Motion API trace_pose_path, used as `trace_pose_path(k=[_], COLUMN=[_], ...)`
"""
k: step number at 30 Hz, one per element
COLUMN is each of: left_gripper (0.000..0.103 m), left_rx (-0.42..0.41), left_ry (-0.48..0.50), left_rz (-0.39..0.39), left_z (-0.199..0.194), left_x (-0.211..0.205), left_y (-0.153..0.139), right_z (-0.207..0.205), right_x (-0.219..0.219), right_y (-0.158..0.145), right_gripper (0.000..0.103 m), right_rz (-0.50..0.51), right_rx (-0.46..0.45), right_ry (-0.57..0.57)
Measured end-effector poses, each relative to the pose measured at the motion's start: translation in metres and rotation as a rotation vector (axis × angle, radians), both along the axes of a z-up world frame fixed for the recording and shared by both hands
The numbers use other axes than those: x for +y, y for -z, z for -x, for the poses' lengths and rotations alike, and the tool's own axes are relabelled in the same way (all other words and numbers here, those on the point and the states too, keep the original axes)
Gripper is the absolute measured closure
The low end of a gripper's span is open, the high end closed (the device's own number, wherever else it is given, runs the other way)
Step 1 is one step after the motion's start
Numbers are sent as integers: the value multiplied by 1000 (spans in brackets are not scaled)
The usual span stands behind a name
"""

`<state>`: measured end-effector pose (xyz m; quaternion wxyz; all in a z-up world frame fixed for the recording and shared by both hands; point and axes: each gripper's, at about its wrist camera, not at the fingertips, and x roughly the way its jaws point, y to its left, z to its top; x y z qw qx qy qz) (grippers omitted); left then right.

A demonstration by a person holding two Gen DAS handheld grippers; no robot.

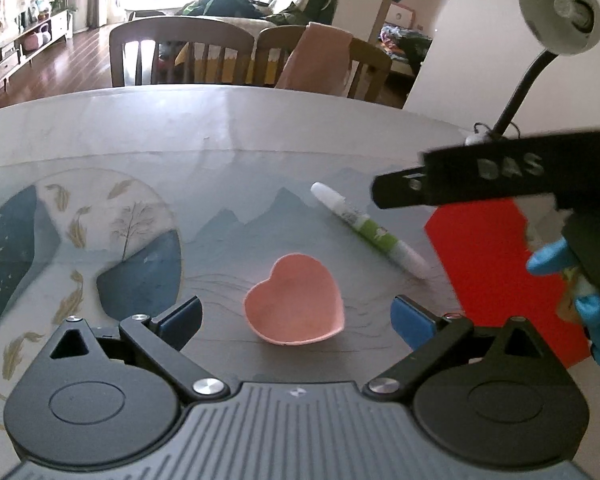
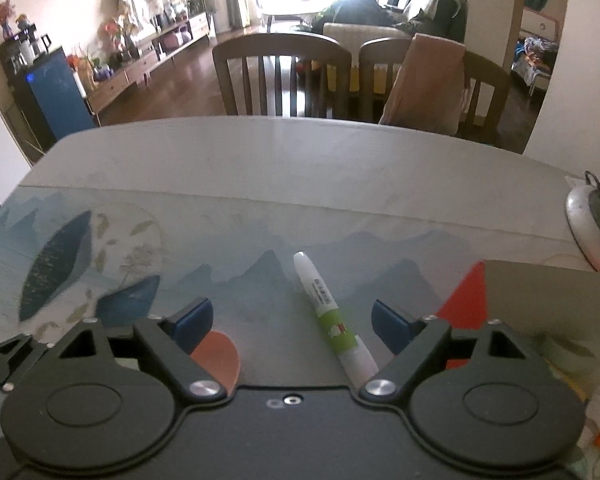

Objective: Organize rigid objects
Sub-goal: 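Grasp the pink heart bowl rim with the left tool while the right tool grasps the white glue stick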

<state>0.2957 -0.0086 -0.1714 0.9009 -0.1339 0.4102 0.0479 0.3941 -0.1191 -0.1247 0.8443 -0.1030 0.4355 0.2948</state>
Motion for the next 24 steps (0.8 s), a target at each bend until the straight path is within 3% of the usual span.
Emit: trace_pose_path(k=[15, 21, 24], left_gripper=[2, 2, 3], left_rx=[6, -11, -14], left_ry=[17, 12, 12], left_rz=[-38, -74, -76], left_z=[-15, -18, -20], left_x=[-5, -4, -4], left_y=[36, 42, 44], right_z=[-34, -37, -40], right_x=[28, 31, 31], right_y=[51, 61, 65], right_gripper=[27, 38, 49], right_rz=[117, 140, 151], right_rx=[76, 86, 78], right_ry=[-3, 0, 4])
